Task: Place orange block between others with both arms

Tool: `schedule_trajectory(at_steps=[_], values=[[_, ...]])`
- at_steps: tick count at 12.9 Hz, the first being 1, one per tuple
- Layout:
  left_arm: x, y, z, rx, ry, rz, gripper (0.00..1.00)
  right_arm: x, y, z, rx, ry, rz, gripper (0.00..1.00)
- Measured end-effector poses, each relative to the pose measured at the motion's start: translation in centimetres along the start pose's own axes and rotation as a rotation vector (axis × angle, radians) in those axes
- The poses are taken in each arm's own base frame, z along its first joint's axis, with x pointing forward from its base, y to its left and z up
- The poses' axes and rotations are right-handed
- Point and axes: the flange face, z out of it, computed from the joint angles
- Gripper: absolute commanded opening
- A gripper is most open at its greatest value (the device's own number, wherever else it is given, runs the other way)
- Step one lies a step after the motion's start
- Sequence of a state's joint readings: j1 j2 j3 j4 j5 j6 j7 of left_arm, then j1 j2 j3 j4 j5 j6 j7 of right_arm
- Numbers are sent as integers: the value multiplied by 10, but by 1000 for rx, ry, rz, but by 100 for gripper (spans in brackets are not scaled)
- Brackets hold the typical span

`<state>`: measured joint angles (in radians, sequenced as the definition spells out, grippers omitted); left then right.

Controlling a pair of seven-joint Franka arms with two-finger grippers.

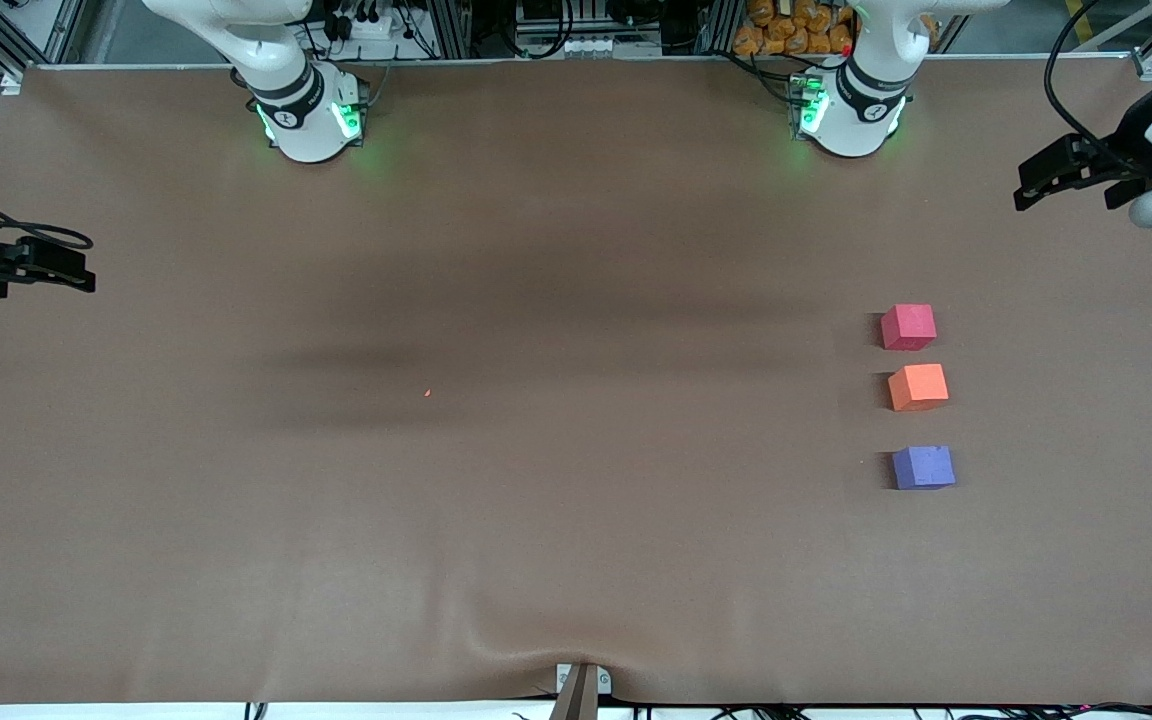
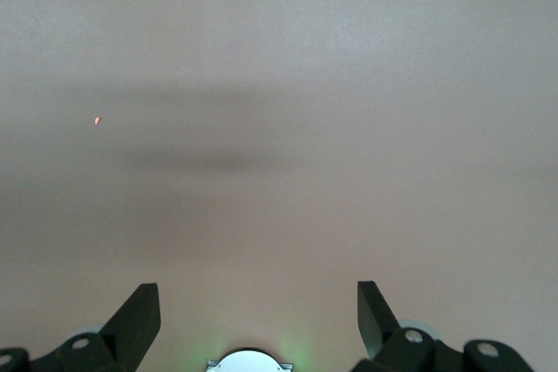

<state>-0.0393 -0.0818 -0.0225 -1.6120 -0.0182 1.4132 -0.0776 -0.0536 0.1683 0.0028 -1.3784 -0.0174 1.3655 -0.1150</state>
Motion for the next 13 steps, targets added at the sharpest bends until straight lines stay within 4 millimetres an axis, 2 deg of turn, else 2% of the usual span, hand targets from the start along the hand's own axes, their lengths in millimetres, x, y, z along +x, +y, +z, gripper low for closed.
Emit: schedule_trajectory(at_steps=[4, 13], values=[[20, 2, 6, -3, -5, 2, 100, 0, 0, 0, 0, 0, 0, 100], [21, 3, 1, -11, 4, 4, 100, 0, 0, 0, 0, 0, 0, 100]])
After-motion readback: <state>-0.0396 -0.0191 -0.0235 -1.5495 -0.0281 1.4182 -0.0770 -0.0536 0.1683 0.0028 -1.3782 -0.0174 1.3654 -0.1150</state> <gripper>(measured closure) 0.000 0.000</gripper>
